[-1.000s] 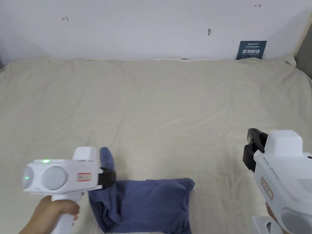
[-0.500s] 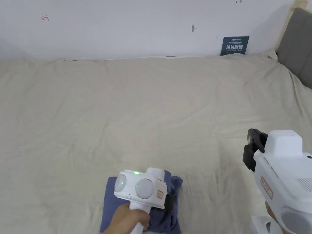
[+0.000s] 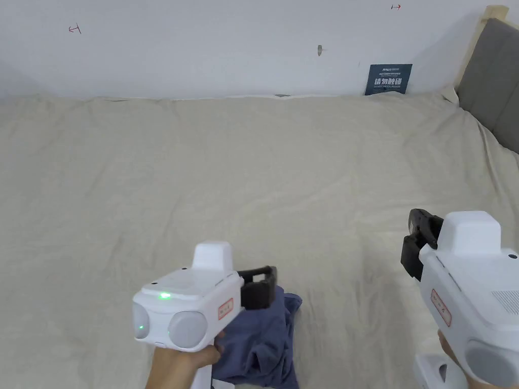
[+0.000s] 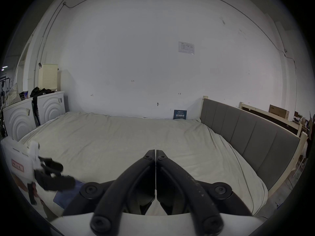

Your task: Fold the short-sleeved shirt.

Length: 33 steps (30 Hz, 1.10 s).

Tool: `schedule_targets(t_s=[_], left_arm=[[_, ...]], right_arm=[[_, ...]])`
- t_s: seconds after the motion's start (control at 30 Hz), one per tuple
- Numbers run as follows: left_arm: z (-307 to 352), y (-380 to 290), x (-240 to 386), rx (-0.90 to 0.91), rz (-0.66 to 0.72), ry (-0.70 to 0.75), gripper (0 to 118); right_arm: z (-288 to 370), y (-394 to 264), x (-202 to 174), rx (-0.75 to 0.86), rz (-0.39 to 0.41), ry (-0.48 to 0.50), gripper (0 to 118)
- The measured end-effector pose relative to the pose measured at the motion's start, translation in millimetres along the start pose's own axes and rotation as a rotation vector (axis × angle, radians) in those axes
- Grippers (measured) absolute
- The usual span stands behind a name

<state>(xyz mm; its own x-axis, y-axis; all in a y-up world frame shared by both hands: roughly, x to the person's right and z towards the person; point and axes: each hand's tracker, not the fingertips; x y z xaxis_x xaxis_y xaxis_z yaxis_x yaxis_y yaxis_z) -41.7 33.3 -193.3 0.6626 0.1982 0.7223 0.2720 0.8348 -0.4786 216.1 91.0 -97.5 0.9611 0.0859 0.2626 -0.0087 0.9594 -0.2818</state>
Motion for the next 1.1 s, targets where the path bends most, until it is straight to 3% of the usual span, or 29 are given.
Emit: schedule_targets(t_s=[0.07, 0.1, 0.13, 0.3, 0.7, 0.8, 1.0, 1.1], left_arm=[[4, -2, -7, 0.052, 0.007, 0.045, 29], [4, -5, -11, 0.056, 0.007, 0.063, 11], [1, -8, -15, 0.039, 0.019, 0.077, 3], [-16, -36, -22, -0.025, 0.047, 0.074, 1], [-84, -100, 26, -0.234, -0.020, -0.068, 1], [-109, -114, 33, -0.277, -0.060, -0.043, 1], [-112, -118, 31, -0.230, -0.005, -0.024, 1], [-102, -107, 38, -0.225, -0.050, -0.017, 1]], right_arm=[[0, 0, -1, 0.002, 0.000, 0.004, 3], [0, 0, -2, 0.003, -0.001, 0.006, 3], [0, 0, -3, 0.002, -0.002, 0.008, 3], [-2, -2, -4, -0.007, 0.001, 0.015, 3], [-10, -12, 12, -0.037, -0.012, -0.012, 3], [-12, -15, 16, -0.051, -0.014, -0.018, 3], [-10, -18, 19, -0.059, -0.021, -0.028, 3], [-5, -16, 19, -0.053, -0.024, -0.029, 3]])
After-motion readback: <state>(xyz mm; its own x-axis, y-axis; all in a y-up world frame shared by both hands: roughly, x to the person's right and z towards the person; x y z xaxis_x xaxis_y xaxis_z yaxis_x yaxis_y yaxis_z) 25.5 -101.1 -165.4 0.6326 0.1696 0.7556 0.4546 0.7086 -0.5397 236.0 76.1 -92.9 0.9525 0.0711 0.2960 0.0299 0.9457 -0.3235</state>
